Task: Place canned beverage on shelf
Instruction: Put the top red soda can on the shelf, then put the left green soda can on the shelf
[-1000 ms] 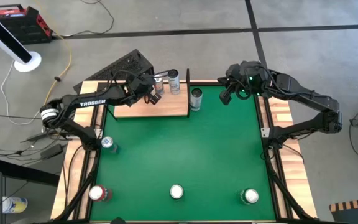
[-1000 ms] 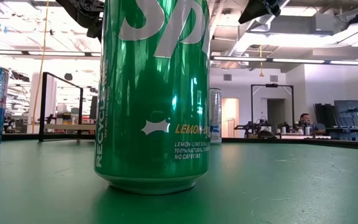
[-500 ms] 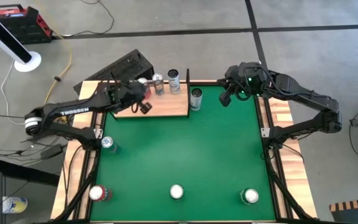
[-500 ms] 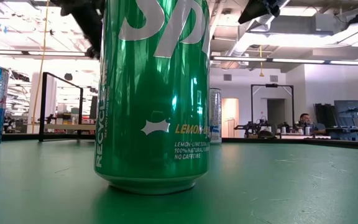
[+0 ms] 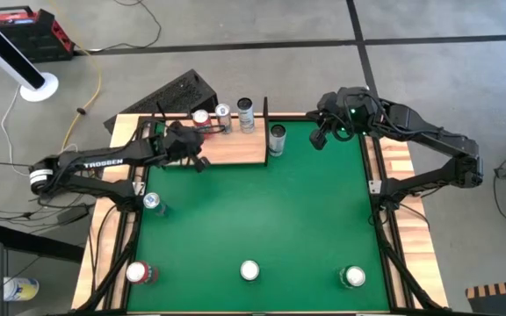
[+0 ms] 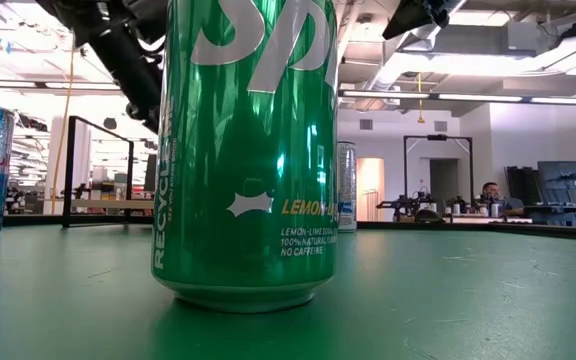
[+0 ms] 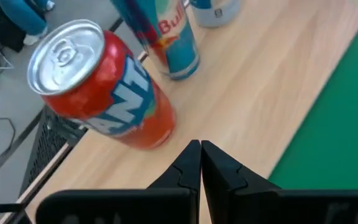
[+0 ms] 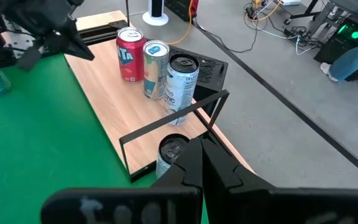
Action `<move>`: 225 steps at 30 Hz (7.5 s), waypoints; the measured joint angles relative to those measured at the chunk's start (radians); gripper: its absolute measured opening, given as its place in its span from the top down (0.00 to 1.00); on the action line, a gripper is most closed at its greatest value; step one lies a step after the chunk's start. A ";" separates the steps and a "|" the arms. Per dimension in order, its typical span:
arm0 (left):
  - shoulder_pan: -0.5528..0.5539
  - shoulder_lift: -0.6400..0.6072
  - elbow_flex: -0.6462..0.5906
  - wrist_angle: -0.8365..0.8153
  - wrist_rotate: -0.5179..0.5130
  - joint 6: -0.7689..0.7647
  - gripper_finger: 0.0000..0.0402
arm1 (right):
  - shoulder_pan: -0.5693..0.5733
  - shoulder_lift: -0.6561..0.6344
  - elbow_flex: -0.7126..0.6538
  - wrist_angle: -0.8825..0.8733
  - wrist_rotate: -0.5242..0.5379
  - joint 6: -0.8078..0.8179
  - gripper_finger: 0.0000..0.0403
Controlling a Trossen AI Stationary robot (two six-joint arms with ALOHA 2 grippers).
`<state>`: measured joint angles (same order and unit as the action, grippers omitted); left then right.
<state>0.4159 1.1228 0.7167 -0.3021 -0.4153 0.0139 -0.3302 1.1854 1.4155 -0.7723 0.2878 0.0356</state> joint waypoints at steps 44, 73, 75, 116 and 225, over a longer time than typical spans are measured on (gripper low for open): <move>0.171 0.060 -0.034 0.078 0.044 0.054 1.00 | 0.000 0.047 -0.001 -0.005 0.000 0.009 0.95; 0.241 0.036 -0.032 0.138 0.299 0.113 1.00 | 0.001 0.069 -0.001 -0.001 -0.001 -0.005 0.95; 0.257 0.036 -0.032 0.149 0.282 0.112 1.00 | 0.001 0.069 -0.001 -0.001 -0.001 -0.006 0.95; 0.294 0.066 0.028 0.138 0.324 0.089 1.00 | 0.049 0.069 -0.001 -0.014 -0.004 0.009 0.95; -0.861 0.235 0.362 -0.077 0.174 0.139 0.32 | 0.200 0.072 -0.001 -0.217 -0.069 0.080 0.95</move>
<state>-0.4452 1.3577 1.0792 -0.3789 -0.2409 0.1527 -0.1307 1.2570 1.4144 -0.9889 0.2184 0.1153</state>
